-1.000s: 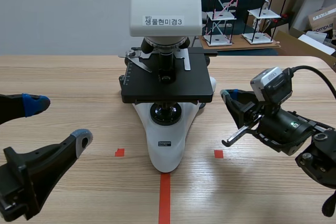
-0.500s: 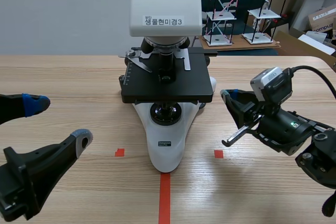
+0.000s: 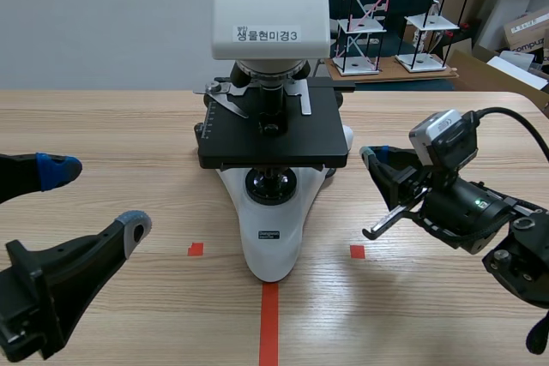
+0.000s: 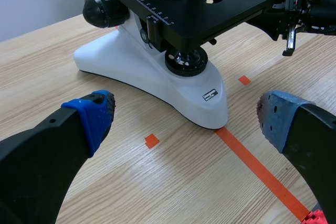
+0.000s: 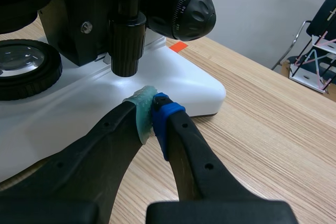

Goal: Return to the home posture

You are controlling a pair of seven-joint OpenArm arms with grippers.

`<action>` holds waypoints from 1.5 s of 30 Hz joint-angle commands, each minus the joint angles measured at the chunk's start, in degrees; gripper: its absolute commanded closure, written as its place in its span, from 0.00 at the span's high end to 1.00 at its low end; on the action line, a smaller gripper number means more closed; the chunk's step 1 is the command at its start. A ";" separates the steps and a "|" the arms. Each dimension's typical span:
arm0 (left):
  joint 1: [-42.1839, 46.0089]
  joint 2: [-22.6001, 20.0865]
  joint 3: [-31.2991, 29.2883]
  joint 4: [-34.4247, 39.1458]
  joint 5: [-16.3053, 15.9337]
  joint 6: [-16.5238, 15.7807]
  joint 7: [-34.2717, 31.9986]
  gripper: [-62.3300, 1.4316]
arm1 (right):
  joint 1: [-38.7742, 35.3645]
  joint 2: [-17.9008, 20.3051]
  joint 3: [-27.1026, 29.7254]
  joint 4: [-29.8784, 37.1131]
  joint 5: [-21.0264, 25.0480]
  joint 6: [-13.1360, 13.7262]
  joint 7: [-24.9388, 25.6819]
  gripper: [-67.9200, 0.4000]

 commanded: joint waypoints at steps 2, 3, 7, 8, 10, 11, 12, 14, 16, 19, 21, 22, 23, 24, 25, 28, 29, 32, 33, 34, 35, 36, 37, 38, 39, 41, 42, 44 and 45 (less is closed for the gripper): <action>0.31 0.26 -0.48 0.68 -0.39 0.15 -0.39 0.91 | 0.50 0.61 0.22 0.92 0.63 0.02 0.85 0.01; 0.31 0.26 -0.48 0.68 -0.39 0.15 -0.39 0.91 | 0.50 0.61 0.22 0.92 0.63 0.02 0.85 0.01; 0.31 0.26 -0.48 0.68 -0.39 0.15 -0.39 0.91 | 0.50 0.61 0.22 0.92 0.63 0.02 0.87 0.01; 0.31 0.26 -0.48 0.68 -0.39 0.15 -0.39 0.91 | 0.50 0.61 0.22 0.92 0.63 0.02 0.87 0.01; 0.31 0.26 -0.48 0.68 -0.39 0.15 -0.39 0.91 | 0.50 0.61 0.22 0.92 0.63 0.02 0.87 0.01; 0.31 0.26 -0.48 0.68 -0.39 0.15 -0.39 0.91 | 0.50 0.61 0.22 0.92 0.63 0.02 0.87 0.01; 0.31 0.26 -0.48 0.68 -0.39 0.15 -0.39 0.91 | 0.50 0.61 0.22 0.92 0.63 0.02 0.87 0.01; 0.31 0.26 -0.48 0.68 -0.39 0.15 -0.39 0.91 | 0.50 0.61 0.22 0.92 0.63 0.02 0.87 0.01; 0.31 0.26 -0.48 0.68 -0.39 0.15 -0.39 0.91 | 0.52 0.61 0.22 0.92 0.63 0.02 0.87 0.02; 0.31 0.26 -0.48 0.68 -0.39 0.15 -0.39 0.91 | 0.52 0.61 0.22 0.92 0.63 0.02 0.87 0.04; 0.31 0.26 -0.48 0.68 -0.39 0.15 -0.39 0.91 | 0.52 0.61 0.22 0.92 0.63 0.02 0.85 0.04; 0.31 0.26 -0.48 0.68 -0.39 0.15 -0.39 0.91 | 0.52 0.63 0.22 0.92 0.63 0.02 0.85 0.04; 0.31 0.26 -0.48 0.68 -0.37 0.15 -0.39 0.91 | 0.52 0.63 0.22 0.92 0.63 0.02 0.85 0.04; 0.31 0.26 -0.48 0.68 -0.37 0.15 -0.39 0.91 | 0.52 0.63 0.22 0.92 0.63 0.02 0.85 0.04; 0.31 0.26 -0.48 0.68 -0.37 0.15 -0.39 0.91 | 0.52 0.63 0.22 0.92 0.63 0.02 0.85 0.04; 0.31 0.26 -0.48 0.68 -0.37 0.15 -0.39 0.91 | 0.37 0.63 0.22 0.92 0.66 0.02 1.01 0.04; 0.31 0.26 -0.48 0.68 -0.37 0.15 -0.39 0.91 | 0.09 0.66 0.22 0.94 0.68 0.02 1.14 0.04; 0.31 0.26 -0.48 0.68 -0.37 0.15 -0.39 0.91 | -1.40 0.96 0.28 1.14 0.85 -0.07 4.09 0.15; 0.31 0.26 -0.48 0.68 -0.37 0.15 -0.39 0.91 | -2.29 1.07 0.39 1.49 0.92 -0.26 5.25 0.22; 0.31 0.26 -0.48 0.68 -0.37 0.15 -0.39 0.91 | -3.54 1.11 0.72 2.29 0.92 -0.70 6.16 0.30; 0.31 0.26 -0.48 0.68 -0.37 0.15 -0.37 0.91 | -4.98 1.11 1.27 3.37 0.92 -1.64 6.25 0.39; 0.31 0.26 -0.48 0.68 -0.37 0.15 -0.39 0.91 | -6.58 1.09 1.95 4.63 0.92 -2.19 6.21 0.48; 0.31 0.26 -0.48 0.68 -0.37 0.15 -0.39 0.91 | -8.28 1.09 2.73 5.97 0.92 -2.16 6.23 0.55; 0.31 0.26 -0.48 0.68 -0.37 0.15 -0.39 0.91 | -10.40 1.09 3.67 7.74 0.92 -2.16 6.23 0.62; 0.31 0.26 -0.48 0.68 -0.37 0.15 -0.39 0.91 | -12.17 1.09 4.44 9.25 0.92 -2.16 6.25 0.67; 0.31 0.26 -0.48 0.68 -0.37 0.15 -0.39 0.91 | -16.26 1.09 6.16 13.07 0.92 -2.16 6.23 0.71; 0.31 0.26 -0.48 0.68 -0.37 0.15 -0.39 0.91 | -18.38 1.09 7.04 15.19 0.92 -2.16 6.23 0.72; 0.31 0.26 -0.48 0.68 -0.37 0.15 -0.39 0.91 | -22.60 1.11 8.87 19.74 0.92 -2.14 6.23 0.73; 0.31 0.26 -0.48 0.68 -0.37 0.15 -0.39 0.91 | -24.57 1.11 9.73 21.99 0.92 -2.12 6.23 0.75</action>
